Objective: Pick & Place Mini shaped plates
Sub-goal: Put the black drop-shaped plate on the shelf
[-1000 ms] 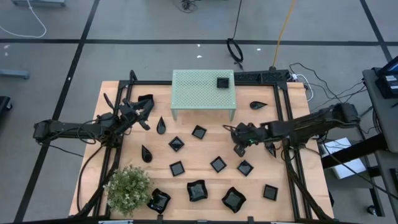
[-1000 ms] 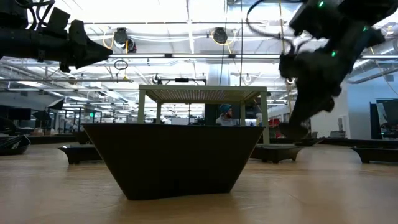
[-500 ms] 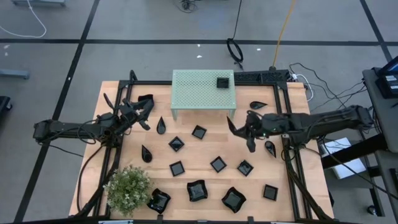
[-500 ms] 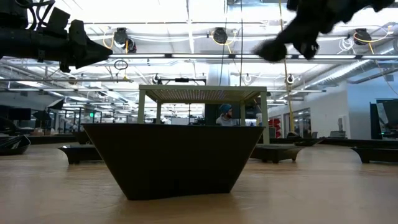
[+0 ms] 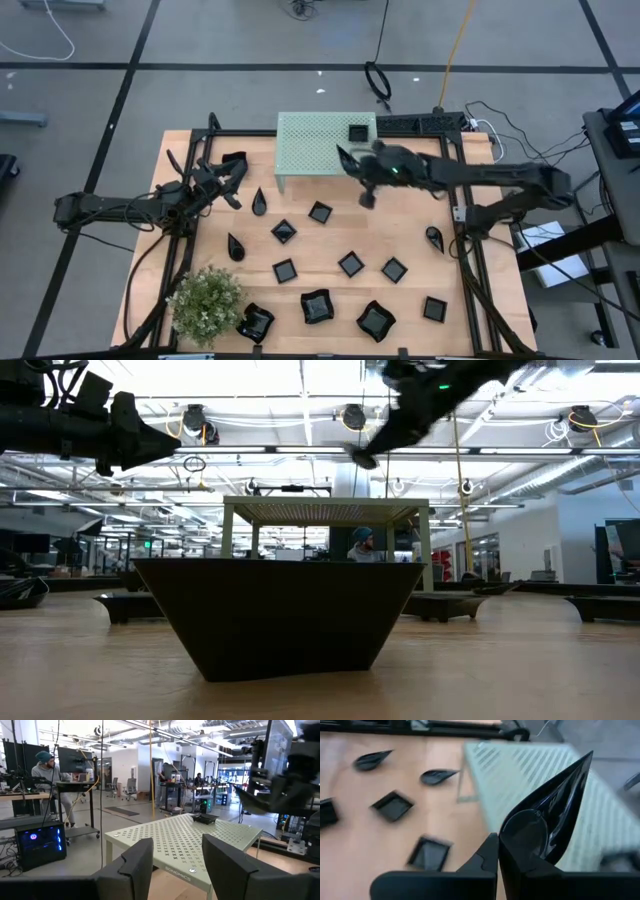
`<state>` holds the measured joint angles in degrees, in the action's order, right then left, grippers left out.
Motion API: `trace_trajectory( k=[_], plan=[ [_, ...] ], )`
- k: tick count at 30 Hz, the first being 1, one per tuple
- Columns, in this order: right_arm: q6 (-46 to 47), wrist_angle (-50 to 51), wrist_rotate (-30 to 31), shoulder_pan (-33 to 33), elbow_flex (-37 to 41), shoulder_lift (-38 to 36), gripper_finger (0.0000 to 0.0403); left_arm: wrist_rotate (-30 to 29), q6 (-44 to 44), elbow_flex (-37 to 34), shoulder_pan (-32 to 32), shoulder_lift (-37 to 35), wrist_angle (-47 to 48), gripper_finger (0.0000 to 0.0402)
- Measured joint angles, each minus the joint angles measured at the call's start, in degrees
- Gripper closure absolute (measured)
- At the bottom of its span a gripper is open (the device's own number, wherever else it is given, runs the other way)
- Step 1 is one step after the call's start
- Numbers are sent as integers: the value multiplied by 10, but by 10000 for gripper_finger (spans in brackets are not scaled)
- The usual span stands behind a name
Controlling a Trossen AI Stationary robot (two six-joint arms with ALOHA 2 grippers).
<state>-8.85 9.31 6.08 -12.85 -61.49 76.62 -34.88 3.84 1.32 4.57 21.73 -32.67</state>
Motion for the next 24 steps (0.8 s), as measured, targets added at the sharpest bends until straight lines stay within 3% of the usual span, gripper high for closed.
trace_trajectory(
  k=[7, 12, 19, 24],
  plan=[
    [-105, 26, -27, -73, -137, 111, 403, 0, 0, 0, 0, 0, 0, 229],
    [-20, 56, -32, -91, -183, 166, 403, 0, 0, 0, 0, 0, 0, 229],
    [84, 60, -32, -88, -189, 204, 403, 0, 0, 0, 0, 0, 0, 229],
    [89, 70, -1, -88, -189, 218, 403, 0, 0, 0, 0, 0, 0, 229]
  ],
)
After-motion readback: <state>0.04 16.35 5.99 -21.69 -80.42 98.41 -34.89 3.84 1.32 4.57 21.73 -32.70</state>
